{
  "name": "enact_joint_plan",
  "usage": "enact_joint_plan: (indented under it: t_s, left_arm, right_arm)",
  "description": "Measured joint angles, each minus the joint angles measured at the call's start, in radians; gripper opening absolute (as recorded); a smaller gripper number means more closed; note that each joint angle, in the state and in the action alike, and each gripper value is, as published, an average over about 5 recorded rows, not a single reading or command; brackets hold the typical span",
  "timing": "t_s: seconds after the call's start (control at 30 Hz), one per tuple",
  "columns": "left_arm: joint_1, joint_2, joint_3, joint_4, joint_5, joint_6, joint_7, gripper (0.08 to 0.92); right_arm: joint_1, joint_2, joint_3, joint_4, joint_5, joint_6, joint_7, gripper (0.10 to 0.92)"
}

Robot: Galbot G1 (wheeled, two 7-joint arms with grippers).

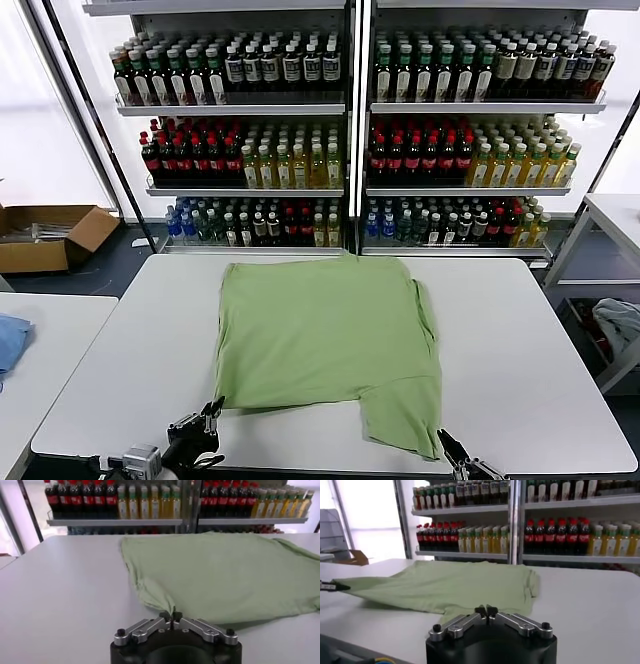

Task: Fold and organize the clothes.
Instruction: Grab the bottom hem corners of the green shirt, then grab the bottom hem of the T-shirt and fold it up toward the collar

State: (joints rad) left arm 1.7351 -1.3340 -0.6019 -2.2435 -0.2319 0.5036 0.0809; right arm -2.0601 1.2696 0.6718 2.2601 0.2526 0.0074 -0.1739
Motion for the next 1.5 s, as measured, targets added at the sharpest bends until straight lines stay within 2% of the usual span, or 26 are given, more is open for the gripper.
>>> enact_joint_plan:
  t_s: [0.37,0.47,1.07,1.17,1.5]
  left_arm:
    - [0.019,-0.007,-0.007,-0.031,0.010,0.001,0.005,0.084]
    - [0.022,-0.013,-0.008,-0.038,0.011,0.000,0.006,0.084]
    - [0.017,-0.017,-0.008,-0.042,0.012,-0.007,0.014,0.084]
    - [0.014,-0.015,-0.009,-0.040,0.011,-0.008,0.015,0.084]
    - [0.024,0.003,-0.028,-0.055,0.005,-0.006,0.023,0.084]
  right_arm:
    - [0.134,-0.017,-0.104,-0.038,-0.048,-0.221,0.096,0.605]
    - [0.157,-0.018,-0.136,-0.044,-0.062,-0.260,0.108,0.632]
    - [0.166,-0.014,-0.171,-0.044,-0.074,-0.330,0.122,0.138]
    - [0.153,-0.015,-0.161,-0.039,-0.071,-0.325,0.113,0.107]
    - [0.029,-0.013,-0.108,0.031,-0.062,-0.256,0.057,0.107]
